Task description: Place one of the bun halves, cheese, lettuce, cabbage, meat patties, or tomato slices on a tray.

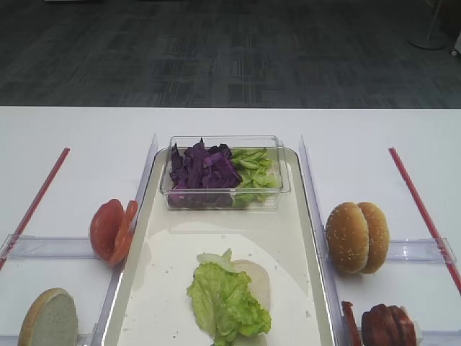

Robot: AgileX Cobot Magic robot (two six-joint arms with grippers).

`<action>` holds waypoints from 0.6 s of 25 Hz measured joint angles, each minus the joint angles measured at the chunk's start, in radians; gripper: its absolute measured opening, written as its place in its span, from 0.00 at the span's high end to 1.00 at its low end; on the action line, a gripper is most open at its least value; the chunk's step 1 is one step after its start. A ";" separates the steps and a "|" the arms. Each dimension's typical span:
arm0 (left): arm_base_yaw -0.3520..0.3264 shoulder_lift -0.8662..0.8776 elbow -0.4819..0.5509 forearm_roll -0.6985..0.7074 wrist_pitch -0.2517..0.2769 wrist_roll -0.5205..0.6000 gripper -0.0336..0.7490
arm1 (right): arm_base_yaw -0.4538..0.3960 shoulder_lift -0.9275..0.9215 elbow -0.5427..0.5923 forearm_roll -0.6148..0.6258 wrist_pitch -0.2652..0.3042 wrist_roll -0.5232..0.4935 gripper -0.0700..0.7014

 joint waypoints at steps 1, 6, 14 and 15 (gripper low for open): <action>0.000 0.000 0.000 0.000 0.000 0.000 0.40 | 0.000 0.000 0.000 0.000 0.000 0.000 0.32; 0.000 0.000 0.000 0.000 0.000 0.000 0.40 | 0.000 0.000 0.000 0.000 0.000 0.000 0.32; 0.000 0.000 0.000 0.000 0.000 0.000 0.40 | 0.000 0.000 0.000 0.000 0.000 0.000 0.32; 0.000 0.000 0.000 0.000 0.000 0.000 0.40 | 0.000 0.000 0.000 0.000 0.000 0.000 0.32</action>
